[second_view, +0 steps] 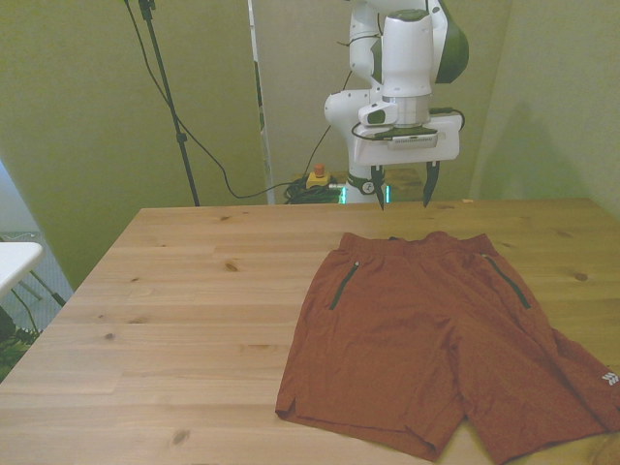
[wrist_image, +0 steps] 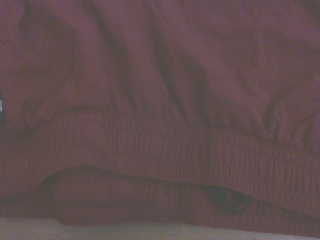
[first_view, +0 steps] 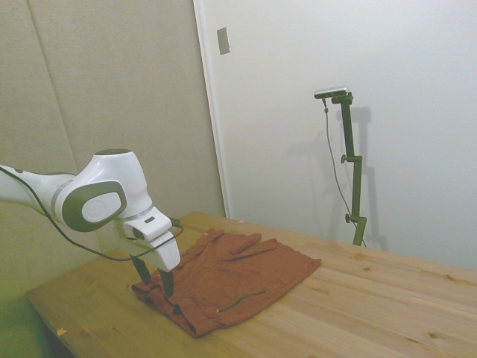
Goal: Fold the shorts
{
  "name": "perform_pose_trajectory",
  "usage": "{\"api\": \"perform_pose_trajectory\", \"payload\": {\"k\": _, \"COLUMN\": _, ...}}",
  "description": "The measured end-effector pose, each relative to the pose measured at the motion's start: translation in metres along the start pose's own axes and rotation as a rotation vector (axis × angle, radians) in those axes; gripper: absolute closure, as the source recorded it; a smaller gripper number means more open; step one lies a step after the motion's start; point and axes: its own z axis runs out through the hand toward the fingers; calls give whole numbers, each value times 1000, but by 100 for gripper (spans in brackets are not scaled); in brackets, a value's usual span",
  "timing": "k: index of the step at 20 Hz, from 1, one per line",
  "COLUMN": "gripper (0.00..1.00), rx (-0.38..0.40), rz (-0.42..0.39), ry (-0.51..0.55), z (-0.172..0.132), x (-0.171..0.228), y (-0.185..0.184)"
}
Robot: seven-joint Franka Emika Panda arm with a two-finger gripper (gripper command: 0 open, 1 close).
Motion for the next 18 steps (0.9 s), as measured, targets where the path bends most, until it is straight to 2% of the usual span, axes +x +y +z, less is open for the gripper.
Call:
{"api": "perform_pose_trajectory", "payload": {"k": 5, "gripper": 0, "rx": -21, "rz": -30, "ry": 36, "z": -4, "x": 0, "y": -6}}
{"api": "perform_pose_trajectory", "payload": {"k": 8, "gripper": 0, "rx": -42, "rz": -80, "ry": 95, "z": -15, "x": -7, "y": -34}}
{"api": "perform_pose_trajectory", "payload": {"k": 13, "gripper": 0, "rx": -143, "rz": -217, "ry": 313, "z": -2, "x": -46, "y": -90}}
{"api": "perform_pose_trajectory", "payload": {"k": 16, "gripper": 0, "rx": -199, "rz": -296, "ry": 457, "z": 11, "x": -73, "y": -106}}
{"api": "perform_pose_trajectory", "payload": {"k": 18, "gripper": 0, "rx": -206, "rz": -336, "ry": 528, "z": 23, "x": -95, "y": -111}}
